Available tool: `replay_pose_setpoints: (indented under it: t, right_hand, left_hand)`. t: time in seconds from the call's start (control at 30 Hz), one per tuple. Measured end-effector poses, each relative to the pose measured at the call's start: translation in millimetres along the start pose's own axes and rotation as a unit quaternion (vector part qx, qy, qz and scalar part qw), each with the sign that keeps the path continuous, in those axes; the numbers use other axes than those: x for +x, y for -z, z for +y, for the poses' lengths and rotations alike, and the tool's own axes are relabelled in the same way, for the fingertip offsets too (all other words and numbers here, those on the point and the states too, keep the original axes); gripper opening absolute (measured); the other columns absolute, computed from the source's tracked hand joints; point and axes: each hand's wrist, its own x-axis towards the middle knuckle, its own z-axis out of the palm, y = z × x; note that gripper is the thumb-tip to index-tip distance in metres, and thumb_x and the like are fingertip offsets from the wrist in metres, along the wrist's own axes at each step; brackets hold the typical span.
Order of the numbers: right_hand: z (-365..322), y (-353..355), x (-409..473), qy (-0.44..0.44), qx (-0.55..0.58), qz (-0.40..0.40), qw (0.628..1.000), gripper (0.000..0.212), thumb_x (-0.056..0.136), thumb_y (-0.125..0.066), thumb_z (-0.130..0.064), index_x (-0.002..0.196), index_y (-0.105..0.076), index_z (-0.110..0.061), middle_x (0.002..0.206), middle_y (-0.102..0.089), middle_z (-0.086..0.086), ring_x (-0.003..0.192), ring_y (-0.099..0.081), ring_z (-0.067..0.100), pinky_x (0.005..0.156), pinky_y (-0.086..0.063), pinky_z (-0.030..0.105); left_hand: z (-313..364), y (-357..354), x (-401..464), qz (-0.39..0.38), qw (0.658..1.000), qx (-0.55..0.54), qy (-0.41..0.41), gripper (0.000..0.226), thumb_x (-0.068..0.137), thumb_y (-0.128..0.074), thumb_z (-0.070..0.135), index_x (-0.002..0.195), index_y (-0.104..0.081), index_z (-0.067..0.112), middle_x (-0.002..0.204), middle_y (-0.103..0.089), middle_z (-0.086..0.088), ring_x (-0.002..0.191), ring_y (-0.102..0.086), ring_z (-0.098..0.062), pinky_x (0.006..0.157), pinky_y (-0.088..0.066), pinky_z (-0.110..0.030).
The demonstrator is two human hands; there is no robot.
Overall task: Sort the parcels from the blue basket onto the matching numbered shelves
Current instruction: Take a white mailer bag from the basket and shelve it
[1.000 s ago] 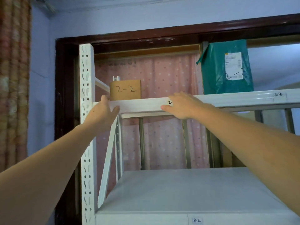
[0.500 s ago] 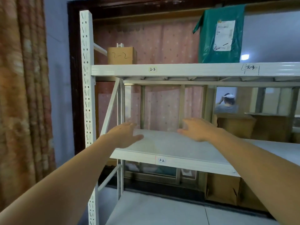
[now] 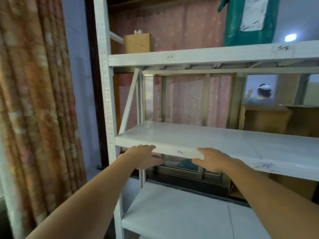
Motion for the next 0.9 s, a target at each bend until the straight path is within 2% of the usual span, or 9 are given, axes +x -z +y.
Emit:
replay_pose_setpoints:
  t: [0.07, 0.13, 0.23, 0.3, 0.4, 0.53, 0.63, 0.77, 0.9]
  right_hand:
    - [-23.1, -9.4, 9.1, 0.034, -0.007, -0.011, 0.999, 0.084, 0.086, -0.038, -0.079, 0.156, -0.029, -0.033, 0.157, -0.039, 0.001, 0.134, -0.045, 0.025, 0.109, -0.041, 0.042]
    - [-56.0, -21.6, 20.8, 0.068, -0.016, -0.027, 0.997, 0.087, 0.086, -0.038, -0.081, 0.157, -0.027, -0.032, 0.163, -0.03, 0.0, 0.145, -0.035, 0.025, 0.116, -0.033, 0.042]
    - [-124.4, -44.0, 31.5, 0.142, -0.011, -0.046, 0.989, 0.087, 0.081, -0.041, -0.086, 0.148, -0.041, -0.032, 0.156, -0.041, 0.003, 0.137, -0.044, 0.027, 0.11, -0.04, 0.044]
    - [-174.8, -67.7, 35.2, 0.188, -0.02, -0.072, 0.979, 0.084, 0.087, -0.045, -0.077, 0.154, -0.034, -0.029, 0.161, -0.034, 0.004, 0.142, -0.039, 0.028, 0.113, -0.038, 0.043]
    - [-253.1, -108.4, 32.9, 0.261, -0.029, -0.129, 0.956, 0.083, 0.092, -0.048, -0.069, 0.159, -0.023, -0.026, 0.165, -0.025, 0.005, 0.147, -0.033, 0.028, 0.116, -0.035, 0.043]
    - [-349.3, -163.5, 22.0, 0.356, -0.062, -0.188, 0.913, 0.086, 0.093, -0.044, -0.072, 0.161, -0.015, -0.028, 0.168, -0.016, -0.001, 0.152, -0.022, 0.025, 0.12, -0.028, 0.045]
    - [-407.1, -198.1, 8.8, 0.401, -0.096, -0.232, 0.881, 0.086, 0.093, -0.043, -0.072, 0.161, -0.014, -0.03, 0.168, -0.018, 0.001, 0.152, -0.023, 0.026, 0.117, -0.031, 0.045]
    - [-465.3, -226.7, -4.8, 0.442, -0.119, -0.258, 0.851, 0.081, 0.096, -0.044, -0.066, 0.161, -0.017, -0.026, 0.166, -0.023, 0.006, 0.149, -0.028, 0.028, 0.114, -0.033, 0.042]
    - [-502.8, -256.6, -0.7, 0.438, -0.109, -0.307, 0.838, 0.088, 0.09, -0.045, -0.073, 0.16, -0.017, -0.028, 0.165, -0.026, 0.006, 0.146, -0.033, 0.03, 0.114, -0.036, 0.044]
  left_hand:
    - [-23.0, -8.9, -18.3, -0.005, 1.0, -0.005, 0.019, 0.085, 0.089, -0.046, 0.077, 0.156, -0.032, 0.027, 0.157, -0.043, -0.003, 0.138, -0.045, -0.032, 0.112, -0.039, -0.044]
    - [-54.7, -19.3, -42.0, -0.018, 0.997, 0.002, 0.072, 0.088, 0.088, -0.044, 0.08, 0.157, -0.031, 0.027, 0.154, -0.047, -0.004, 0.133, -0.051, -0.033, 0.108, -0.044, -0.045]
    - [-109.5, -35.5, -85.8, -0.033, 0.986, 0.01, 0.163, 0.098, 0.082, -0.041, 0.087, 0.156, -0.032, 0.023, 0.152, -0.049, -0.004, 0.132, -0.052, -0.032, 0.106, -0.045, -0.05]
    - [-144.9, -48.4, -122.3, -0.038, 0.976, 0.005, 0.215, 0.097, 0.083, -0.041, 0.086, 0.155, -0.034, 0.022, 0.154, -0.047, -0.003, 0.134, -0.05, -0.031, 0.106, -0.045, -0.049]
    - [-197.0, -71.2, -185.0, -0.05, 0.955, -0.017, 0.291, 0.093, 0.082, -0.041, 0.085, 0.152, -0.038, 0.024, 0.151, -0.048, -0.003, 0.134, -0.05, -0.03, 0.105, -0.045, -0.046]
    - [-258.9, -108.2, -268.4, -0.079, 0.919, -0.038, 0.383, 0.097, 0.079, -0.039, 0.089, 0.149, -0.043, 0.023, 0.148, -0.052, -0.004, 0.133, -0.051, -0.029, 0.105, -0.045, -0.045]
    - [-294.0, -137.0, -320.8, -0.101, 0.886, -0.07, 0.447, 0.102, 0.077, -0.04, 0.09, 0.156, -0.034, 0.025, 0.157, -0.044, -0.004, 0.142, -0.044, -0.028, 0.112, -0.041, -0.045]
    - [-333.9, -165.0, -360.4, -0.138, 0.859, -0.105, 0.482, 0.096, 0.08, -0.043, 0.086, 0.152, -0.043, 0.022, 0.154, -0.047, -0.004, 0.139, -0.046, -0.028, 0.111, -0.042, -0.045]
    - [-364.5, -185.4, -367.9, -0.151, 0.856, -0.116, 0.481, 0.094, 0.081, -0.043, 0.085, 0.152, -0.043, 0.023, 0.154, -0.047, -0.004, 0.139, -0.046, -0.028, 0.11, -0.042, -0.045]
